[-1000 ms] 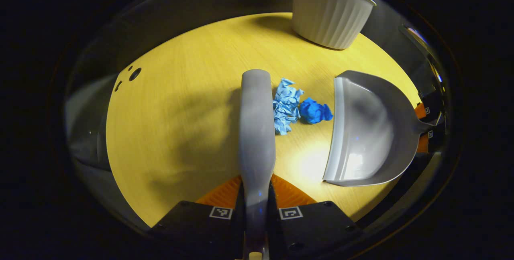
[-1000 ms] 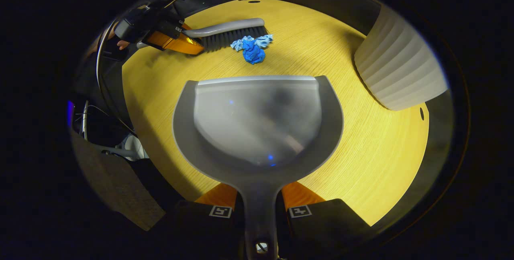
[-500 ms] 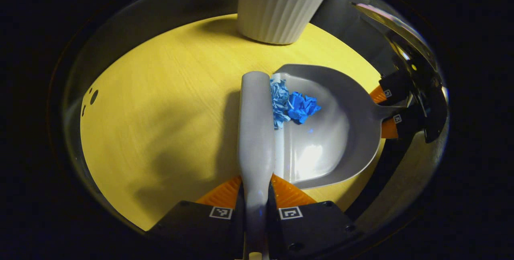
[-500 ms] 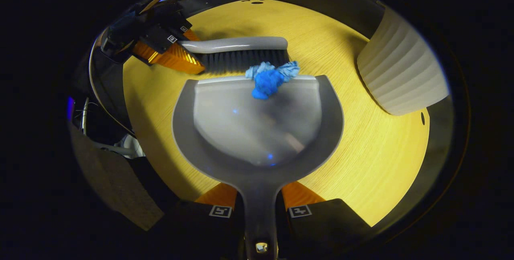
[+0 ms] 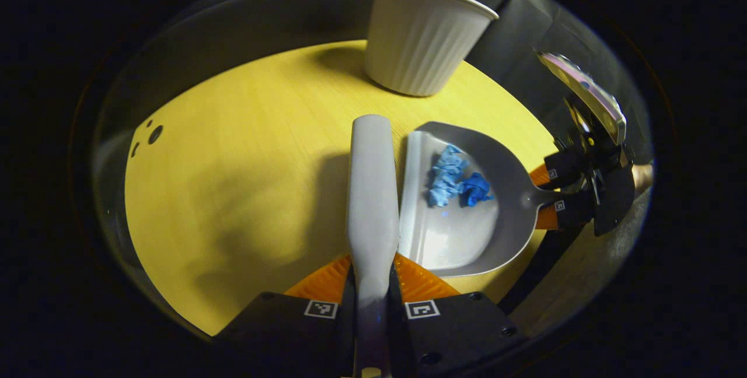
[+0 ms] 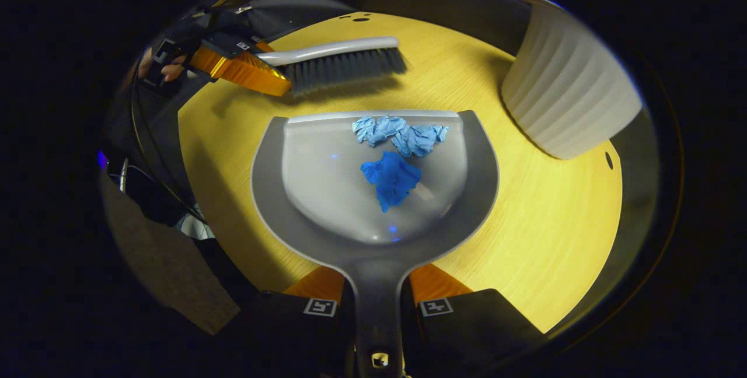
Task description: Pick up the small broom and dustpan from the desktop, sweep the trash into the dustpan with the broom, and then empty the trash into the garbage bin.
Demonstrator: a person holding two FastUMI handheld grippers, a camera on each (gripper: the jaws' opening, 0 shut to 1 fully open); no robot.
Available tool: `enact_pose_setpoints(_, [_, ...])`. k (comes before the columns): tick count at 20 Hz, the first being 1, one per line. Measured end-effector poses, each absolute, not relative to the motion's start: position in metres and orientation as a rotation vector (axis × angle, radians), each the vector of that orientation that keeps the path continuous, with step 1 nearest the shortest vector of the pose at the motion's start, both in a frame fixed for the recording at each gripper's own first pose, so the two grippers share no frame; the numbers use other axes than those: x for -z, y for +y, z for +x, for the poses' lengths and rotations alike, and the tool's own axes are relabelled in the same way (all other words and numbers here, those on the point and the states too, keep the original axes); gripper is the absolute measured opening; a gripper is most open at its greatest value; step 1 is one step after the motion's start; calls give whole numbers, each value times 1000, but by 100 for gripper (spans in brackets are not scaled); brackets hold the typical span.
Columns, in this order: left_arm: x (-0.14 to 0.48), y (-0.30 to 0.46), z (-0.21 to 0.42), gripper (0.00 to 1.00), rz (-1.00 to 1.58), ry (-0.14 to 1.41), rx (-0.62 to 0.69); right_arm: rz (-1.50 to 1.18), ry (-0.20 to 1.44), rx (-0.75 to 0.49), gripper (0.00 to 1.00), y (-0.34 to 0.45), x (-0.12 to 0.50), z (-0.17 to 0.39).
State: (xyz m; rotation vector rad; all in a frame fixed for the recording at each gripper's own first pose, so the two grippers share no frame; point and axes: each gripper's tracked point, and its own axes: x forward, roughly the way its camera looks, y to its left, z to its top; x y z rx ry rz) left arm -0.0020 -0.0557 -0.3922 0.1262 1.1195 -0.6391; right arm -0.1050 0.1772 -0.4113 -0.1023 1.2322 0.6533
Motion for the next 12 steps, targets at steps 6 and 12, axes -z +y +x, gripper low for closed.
enact_pose_setpoints(6, [397, -29, -2, 30, 96, 1129, 473, -25, 1215, -540, 36, 181, 398, -99])
enact_pose_setpoints(12, [407, -22, -8, 27, 75, 1130, 449, 5, 1148, -419, 36, 174, 332, -48])
